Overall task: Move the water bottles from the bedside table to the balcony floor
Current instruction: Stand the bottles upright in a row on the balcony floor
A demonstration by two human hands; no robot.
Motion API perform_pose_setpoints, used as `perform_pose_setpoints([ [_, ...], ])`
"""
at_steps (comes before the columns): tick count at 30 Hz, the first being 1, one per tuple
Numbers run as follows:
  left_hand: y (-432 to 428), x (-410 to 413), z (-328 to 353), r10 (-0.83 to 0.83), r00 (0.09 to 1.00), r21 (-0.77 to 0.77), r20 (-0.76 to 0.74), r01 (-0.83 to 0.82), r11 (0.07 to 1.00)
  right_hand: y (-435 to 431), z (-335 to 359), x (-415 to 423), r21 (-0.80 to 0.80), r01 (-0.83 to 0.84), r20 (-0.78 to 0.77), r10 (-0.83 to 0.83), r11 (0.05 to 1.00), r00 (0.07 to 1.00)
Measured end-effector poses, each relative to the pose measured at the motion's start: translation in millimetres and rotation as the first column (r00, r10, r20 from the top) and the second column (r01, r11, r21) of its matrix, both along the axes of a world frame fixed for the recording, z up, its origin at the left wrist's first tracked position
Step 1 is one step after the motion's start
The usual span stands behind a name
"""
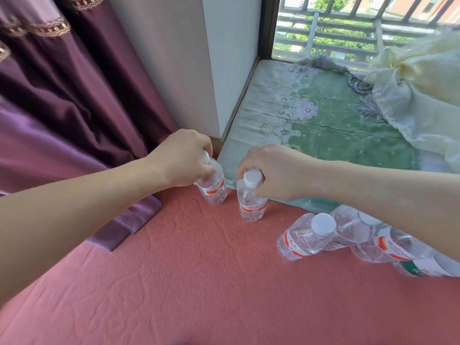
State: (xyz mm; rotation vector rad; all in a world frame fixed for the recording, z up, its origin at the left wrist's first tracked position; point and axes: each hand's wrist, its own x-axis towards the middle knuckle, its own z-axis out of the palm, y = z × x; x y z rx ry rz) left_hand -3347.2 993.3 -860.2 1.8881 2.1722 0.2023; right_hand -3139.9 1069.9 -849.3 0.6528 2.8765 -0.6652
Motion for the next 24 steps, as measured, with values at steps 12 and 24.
perform_pose_setpoints([
  [12, 1.2, 2.9, 9.9, -0.227, 0.97, -0.031, 0.089, 0.23, 0.973, 2.7, -2.3, -6.7, 0.048, 0.127, -0.063, -0.124, 0.991, 0.99],
  [24, 3.6, -4.2, 0.0, -0.21, 0.968, 0.019, 0.136, 0.209, 0.978, 3.0, -3.1, -18.4, 0.029, 0.142, -0.077, -0.14, 0.989, 0.987],
])
